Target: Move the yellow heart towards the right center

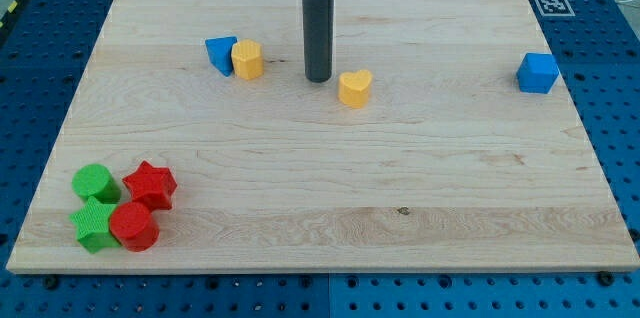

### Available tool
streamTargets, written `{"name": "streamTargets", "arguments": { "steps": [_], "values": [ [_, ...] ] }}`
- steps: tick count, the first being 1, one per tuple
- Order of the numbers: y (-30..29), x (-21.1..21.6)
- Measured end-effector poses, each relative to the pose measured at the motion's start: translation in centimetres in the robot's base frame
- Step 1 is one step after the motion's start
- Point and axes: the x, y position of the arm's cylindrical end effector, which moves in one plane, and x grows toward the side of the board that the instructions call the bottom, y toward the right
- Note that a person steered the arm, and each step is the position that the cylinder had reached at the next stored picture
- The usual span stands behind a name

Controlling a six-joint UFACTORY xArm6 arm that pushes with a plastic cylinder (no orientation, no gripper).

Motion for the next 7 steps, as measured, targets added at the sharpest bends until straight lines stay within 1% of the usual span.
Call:
{"name": "streamTargets", "arguments": {
  "steps": [1,2,4,5,6,7],
  "values": [
    [1.6,3.3],
    [3.7,5.4],
    [7.4,3.2],
    [7.6,3.4],
    [6.3,4.4],
    [3.8,4.0]
  ]
}}
